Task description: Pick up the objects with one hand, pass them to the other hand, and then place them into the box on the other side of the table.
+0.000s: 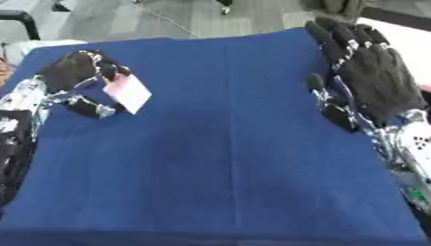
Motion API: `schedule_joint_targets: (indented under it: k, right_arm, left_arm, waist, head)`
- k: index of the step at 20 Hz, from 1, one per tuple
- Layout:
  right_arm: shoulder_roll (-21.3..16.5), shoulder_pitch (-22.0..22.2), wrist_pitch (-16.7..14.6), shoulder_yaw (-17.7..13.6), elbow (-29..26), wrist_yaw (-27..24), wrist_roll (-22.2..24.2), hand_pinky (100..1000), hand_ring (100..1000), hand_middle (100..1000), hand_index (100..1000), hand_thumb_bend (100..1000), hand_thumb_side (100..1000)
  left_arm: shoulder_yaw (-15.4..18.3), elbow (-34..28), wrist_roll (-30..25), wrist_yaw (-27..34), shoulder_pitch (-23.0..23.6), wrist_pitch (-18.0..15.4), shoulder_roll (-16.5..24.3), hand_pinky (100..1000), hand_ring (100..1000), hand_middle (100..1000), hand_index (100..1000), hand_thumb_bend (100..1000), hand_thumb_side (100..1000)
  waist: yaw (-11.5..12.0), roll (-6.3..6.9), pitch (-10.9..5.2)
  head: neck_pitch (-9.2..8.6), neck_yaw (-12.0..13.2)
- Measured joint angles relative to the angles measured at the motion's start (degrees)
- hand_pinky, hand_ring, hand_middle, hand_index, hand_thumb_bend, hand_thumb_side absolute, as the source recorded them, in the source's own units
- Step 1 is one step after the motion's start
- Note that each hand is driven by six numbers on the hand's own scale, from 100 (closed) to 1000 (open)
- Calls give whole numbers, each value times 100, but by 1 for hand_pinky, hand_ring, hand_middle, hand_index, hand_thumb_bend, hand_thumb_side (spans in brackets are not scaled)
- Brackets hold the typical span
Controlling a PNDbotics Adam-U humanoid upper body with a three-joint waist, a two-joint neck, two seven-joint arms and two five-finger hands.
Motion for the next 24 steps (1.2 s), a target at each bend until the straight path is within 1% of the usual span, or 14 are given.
schedule_joint_targets:
  k: [1,3,5,6,7,8,9,10,11,12,15,17,20,24]
  right_arm:
    - [-29,-29,-38,27,0,-25,-5,860,858,909,1000,259,100]
    - [-83,-88,-114,82,0,-77,-11,870,856,909,1000,261,100]
    - [-141,-152,-184,151,-1,-138,11,881,854,911,1000,292,100]
    - [-177,-189,-221,190,-1,-169,27,890,851,913,1000,326,100]
    - [-211,-237,-261,235,-1,-203,48,896,852,917,1000,324,100]
    - [-245,-294,-309,281,-1,-233,71,905,858,926,1000,306,100]
    - [-281,-344,-351,325,-1,-268,104,917,867,938,1000,310,100]
    - [-318,-388,-384,367,-1,-308,146,924,871,943,1000,358,100]
    - [-349,-436,-411,407,-1,-347,198,926,871,945,1000,369,100]
    - [-381,-486,-439,443,-1,-379,254,951,878,957,1000,404,100]
    - [-461,-607,-549,525,-1,-402,423,981,888,969,1000,404,105]
    - [-489,-654,-624,562,-2,-379,531,991,892,972,1000,415,118]
    - [-523,-688,-700,595,-2,-347,660,996,896,976,1000,403,131]
    - [-524,-736,-752,601,-2,-316,766,1000,893,977,1000,403,131]
  left_arm:
    - [-45,-92,-298,457,-1,-44,-46,647,432,385,497,100,254]
    - [-102,-193,-1017,1400,-9,-108,-161,636,425,377,487,100,260]
    - [-123,-198,-1884,2361,-40,-134,-309,629,420,373,481,100,263]
    - [-128,-189,-2333,2828,-76,-139,-388,625,418,371,478,100,266]
    - [-129,-165,-2762,3265,-113,-129,-468,623,417,369,476,100,267]
    - [-128,-126,-3030,3683,-156,55,-549,624,418,370,477,100,267]
    - [-126,-95,-3258,4070,-206,283,-633,623,417,370,477,100,268]
    - [-118,-76,-3487,4423,-253,512,-721,623,417,370,476,100,269]
    - [-109,-74,-3710,4743,-287,735,-802,623,417,370,476,100,269]
    - [-103,-75,-3934,5042,-318,959,-879,622,416,369,475,100,271]
    - [-60,-88,-4480,5696,-403,1505,-1082,619,414,366,472,100,274]
    - [-27,-117,-4754,5994,-455,1779,-1188,620,415,367,474,100,273]
    - [11,-162,-5031,6261,-506,2056,-1299,619,414,366,472,100,277]
    - [33,-194,-5258,6491,-514,2283,-1413,619,413,366,471,100,279]
  waist:
    - [5,-1,0]
    - [29,-3,0]
    - [42,-19,0]
    - [52,-28,0]
    - [65,-34,0]
    - [72,-39,0]
    - [79,-44,0]
    - [95,-46,0]
    - [109,-47,0]
    - [114,-49,0]
    - [149,-52,0]
    - [152,-53,0]
    - [162,-53,0]
    - [167,-54,1]
  head:
    - [0,-11]
    - [0,-39]
    - [0,-75]
    - [0,-83]
    - [0,-87]
    - [0,-93]
    - [0,-104]
    - [0,-114]
    - [0,-127]
    - [0,-136]
    - [0,-165]
    - [0,-176]
    - [0,-179]
    - [0,-188]
